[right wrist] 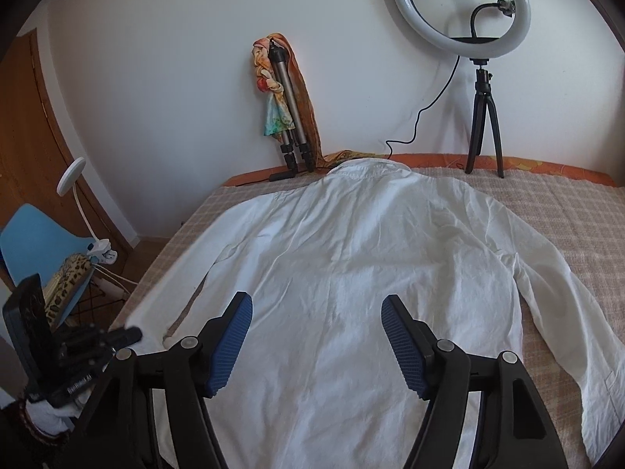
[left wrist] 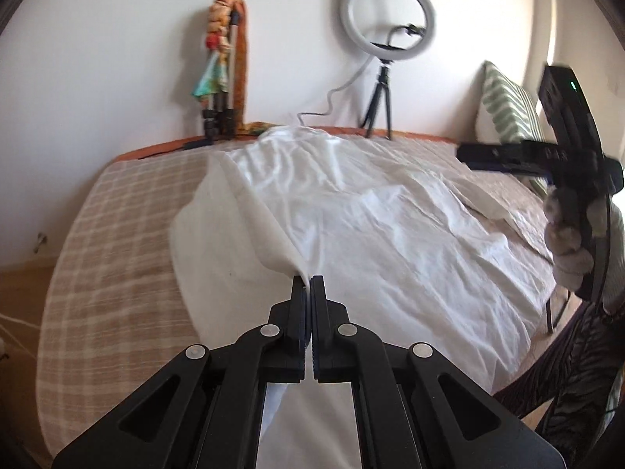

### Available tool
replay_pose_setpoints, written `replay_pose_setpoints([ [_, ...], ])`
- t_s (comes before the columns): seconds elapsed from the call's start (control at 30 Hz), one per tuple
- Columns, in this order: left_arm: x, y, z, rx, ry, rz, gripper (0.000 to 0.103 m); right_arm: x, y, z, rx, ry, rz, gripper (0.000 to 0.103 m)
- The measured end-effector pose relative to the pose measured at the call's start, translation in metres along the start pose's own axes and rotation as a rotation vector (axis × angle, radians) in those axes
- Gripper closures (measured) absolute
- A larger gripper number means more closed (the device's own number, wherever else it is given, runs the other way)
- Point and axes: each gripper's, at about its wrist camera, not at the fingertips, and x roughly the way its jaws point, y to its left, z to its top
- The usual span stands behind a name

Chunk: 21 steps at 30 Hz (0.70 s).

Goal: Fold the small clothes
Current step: 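Fold the grasped shirt side inward over the back with the left gripper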

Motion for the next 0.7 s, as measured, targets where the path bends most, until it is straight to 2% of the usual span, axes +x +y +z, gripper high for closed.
replay_pose_setpoints([
  [0.1,0.014,-0.027,-0.006,0.102,0.061,-0.02,0.102,0.006,-0.002,0.0,0.006,0.026,0.03,0.032],
  [0.17,0.017,-0.038,-0.011,0.145,0.087,-0.027,0.093,0.012,-0.002,0.001,0.004,0.047,0.048,0.032],
  [0.23,0.013,-0.047,-0.016,0.161,0.091,-0.044,0.087,0.018,-0.001,-0.001,-0.003,0.068,0.055,0.032],
  [0.27,0.009,-0.05,-0.017,0.161,0.094,-0.052,0.078,0.021,0.0,-0.002,-0.01,0.08,0.06,0.032],
  [0.37,-0.01,-0.051,-0.023,0.141,0.078,-0.074,0.074,0.029,0.008,-0.006,-0.031,0.111,0.077,0.032],
  [0.43,-0.023,-0.044,-0.025,0.105,0.067,-0.076,0.074,0.035,0.016,-0.011,-0.053,0.139,0.096,0.032],
  [0.5,-0.029,-0.028,-0.027,0.053,0.07,-0.042,0.074,0.042,0.027,-0.019,-0.084,0.171,0.104,0.034],
  [0.6,-0.028,0.005,-0.038,-0.075,0.106,-0.015,0.074,0.056,0.042,-0.034,-0.117,0.241,0.148,0.039],
  [0.7,-0.016,0.027,-0.051,-0.218,0.166,-0.062,0.074,0.071,0.058,-0.049,-0.14,0.31,0.188,0.041],
])
